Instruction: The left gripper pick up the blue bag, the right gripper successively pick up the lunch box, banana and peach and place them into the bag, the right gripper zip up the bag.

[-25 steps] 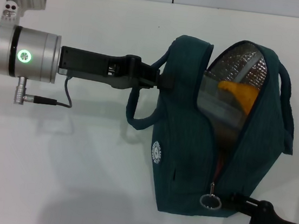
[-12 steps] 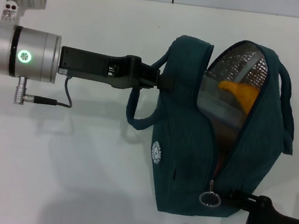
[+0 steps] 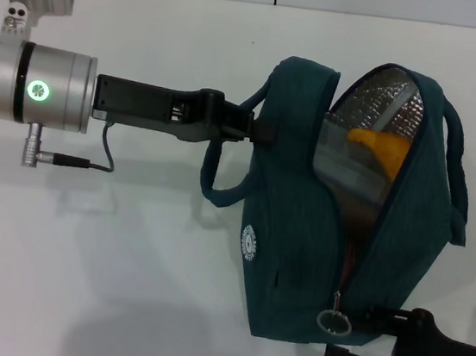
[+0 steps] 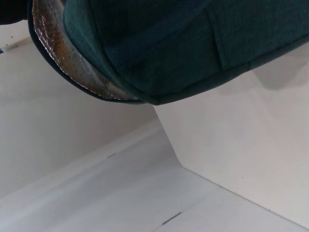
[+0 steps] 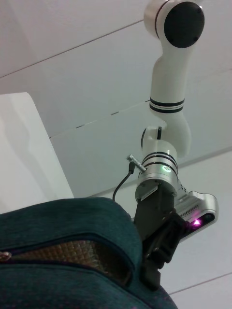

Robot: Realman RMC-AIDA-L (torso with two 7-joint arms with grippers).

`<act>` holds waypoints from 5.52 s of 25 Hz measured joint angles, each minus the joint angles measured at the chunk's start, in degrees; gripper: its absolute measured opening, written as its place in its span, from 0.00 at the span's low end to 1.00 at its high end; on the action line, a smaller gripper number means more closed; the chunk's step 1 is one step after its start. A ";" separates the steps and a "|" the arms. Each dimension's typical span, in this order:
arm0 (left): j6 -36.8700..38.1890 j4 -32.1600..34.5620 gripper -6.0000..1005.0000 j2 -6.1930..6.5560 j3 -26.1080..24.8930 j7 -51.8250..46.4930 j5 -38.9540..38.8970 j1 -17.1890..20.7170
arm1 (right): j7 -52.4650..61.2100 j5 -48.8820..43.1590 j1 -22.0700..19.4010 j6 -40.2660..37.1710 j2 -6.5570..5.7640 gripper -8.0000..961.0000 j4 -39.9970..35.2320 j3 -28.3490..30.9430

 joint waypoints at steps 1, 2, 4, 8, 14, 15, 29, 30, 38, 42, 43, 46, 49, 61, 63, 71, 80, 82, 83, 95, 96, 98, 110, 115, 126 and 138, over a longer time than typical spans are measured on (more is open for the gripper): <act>0.01 0.00 0.05 0.00 0.00 0.00 0.00 0.00 | 0.00 0.00 0.00 0.00 0.00 0.58 0.01 0.00; 0.02 0.00 0.05 0.00 0.00 0.00 0.00 0.00 | 0.01 0.00 0.00 0.02 0.00 0.54 0.01 0.00; 0.03 0.00 0.05 0.00 0.00 0.00 0.00 0.00 | 0.00 0.00 0.00 0.10 0.00 0.44 0.02 0.00; 0.09 0.00 0.05 0.00 0.00 0.00 -0.05 0.00 | 0.00 0.00 0.00 0.32 0.00 0.34 0.02 0.00; 0.24 0.00 0.05 0.00 0.00 0.00 -0.12 0.00 | 0.01 0.00 0.15 0.69 0.00 0.23 0.21 0.00; 0.24 0.00 0.05 0.00 0.00 0.00 -0.13 0.00 | 0.00 0.00 0.16 0.73 0.00 0.23 0.25 0.00; 0.23 0.00 0.05 -0.09 0.00 0.08 -0.11 0.00 | 0.02 1.91 0.51 1.52 0.00 0.22 0.46 -0.01; 0.23 0.00 0.05 -0.09 0.00 0.08 -0.11 0.00 | 0.03 1.98 0.56 1.50 0.00 0.18 0.46 -0.03; 0.20 0.00 0.05 -0.09 0.00 0.19 -0.08 0.00 | 0.09 2.10 0.86 1.42 -0.01 0.01 0.46 -0.44; 0.20 0.00 0.05 -0.09 0.00 0.27 -0.13 0.00 | 0.09 2.10 0.89 1.16 -0.01 0.01 0.46 -0.49; 0.20 0.00 0.05 -0.09 0.00 0.27 -0.14 0.01 | 0.09 2.10 0.87 0.98 -0.02 0.01 0.46 -0.49; 0.20 0.00 0.05 -0.09 0.00 0.27 -0.20 0.30 | 0.09 2.11 0.35 -0.02 -0.19 0.01 0.42 -0.25; 0.22 0.00 0.05 -0.09 0.00 0.27 -0.26 0.53 | 0.09 2.24 -1.07 -1.67 -0.49 0.01 -0.15 0.02; 0.30 0.00 0.05 -0.09 -0.01 0.86 -0.26 0.72 | -0.15 5.70 -3.12 -4.44 -0.72 0.02 -1.04 0.46; 0.44 0.00 0.05 -0.09 -0.14 2.07 -0.36 0.82 | -0.28 5.94 -3.07 -5.45 -0.70 0.02 -1.04 0.65; 1.02 0.09 0.05 -0.51 -0.31 6.08 -5.25 3.22 | -0.32 7.26 -2.16 -7.82 -0.64 0.02 -0.90 0.94; 1.78 0.61 0.11 -0.84 -0.06 12.58 -14.02 7.10 | -0.26 7.41 -1.74 -7.97 -0.60 0.03 -0.95 0.83; 2.44 0.62 0.17 -0.90 -0.09 13.83 -14.37 7.31 | -0.29 7.59 -1.75 -8.03 -0.56 0.03 -0.95 0.88; 2.80 0.63 0.20 -0.96 -0.11 14.51 -14.68 7.41 | -0.29 7.74 -1.75 -8.12 -0.53 0.03 -0.95 0.91; 14.83 0.72 0.74 -1.07 -0.04 28.88 -22.65 10.88 | -1.20 13.06 -1.46 -11.70 -0.62 0.03 -1.68 0.87; 14.89 0.72 0.75 -1.10 -0.03 29.91 -22.66 11.34 | -1.22 13.70 -1.33 -11.92 -0.61 0.03 -1.78 0.86; 15.02 0.72 0.79 -1.13 -0.01 32.22 -22.47 12.43 | -1.25 15.04 -1.04 -12.27 -0.58 0.03 -2.25 0.87; 15.37 0.01 0.79 -1.25 2.45 45.37 -22.13 18.75 | -0.84 23.89 5.79 -10.79 0.02 0.04 -2.54 1.08; 14.89 -4.47 0.79 -1.12 2.40 50.57 -21.65 19.60 | -0.68 27.82 9.02 -10.71 0.20 0.04 -2.43 0.58; 5.35 -10.05 0.79 -1.51 2.08 54.62 -21.22 18.61 | -0.41 28.18 16.11 -4.48 0.17 0.05 -0.23 0.15; -2.39 -14.33 0.79 -1.80 2.41 61.35 -23.89 13.07 | -1.08 28.31 19.74 -0.52 0.17 0.05 0.18 0.40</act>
